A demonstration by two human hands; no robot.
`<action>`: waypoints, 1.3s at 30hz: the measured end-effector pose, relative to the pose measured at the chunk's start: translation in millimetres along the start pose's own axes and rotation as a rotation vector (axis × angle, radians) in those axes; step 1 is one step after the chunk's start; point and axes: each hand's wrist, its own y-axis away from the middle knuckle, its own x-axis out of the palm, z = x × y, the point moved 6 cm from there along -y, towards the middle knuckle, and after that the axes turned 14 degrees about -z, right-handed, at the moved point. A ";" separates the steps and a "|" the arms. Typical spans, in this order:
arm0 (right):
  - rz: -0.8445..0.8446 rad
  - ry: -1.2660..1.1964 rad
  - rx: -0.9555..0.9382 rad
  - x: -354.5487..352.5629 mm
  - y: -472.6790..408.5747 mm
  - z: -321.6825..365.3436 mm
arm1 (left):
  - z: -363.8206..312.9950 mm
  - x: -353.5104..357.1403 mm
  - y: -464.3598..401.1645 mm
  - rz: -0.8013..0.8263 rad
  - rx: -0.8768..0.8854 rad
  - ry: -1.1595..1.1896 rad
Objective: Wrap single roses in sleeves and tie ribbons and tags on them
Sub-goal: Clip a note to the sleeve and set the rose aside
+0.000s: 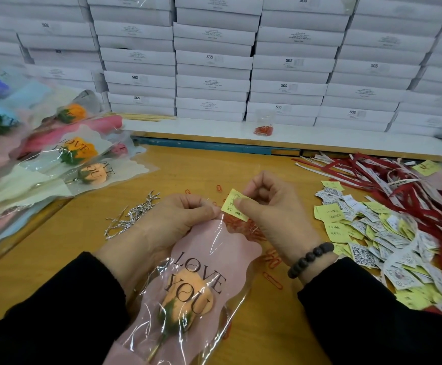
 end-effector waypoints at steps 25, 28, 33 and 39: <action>-0.039 0.050 0.050 12.9 -0.3 -14.7 | -3.1 2.3 2.9 0.042 0.048 -0.026; -0.045 0.074 0.062 15.2 0.2 -17.7 | -1.6 1.8 2.9 0.035 0.030 -0.034; -0.062 0.102 0.044 14.6 0.3 -18.7 | 0.6 0.8 1.1 -0.016 -0.019 -0.018; -0.063 0.126 0.007 14.6 1.3 -14.7 | -0.4 2.9 5.4 0.073 0.001 -0.040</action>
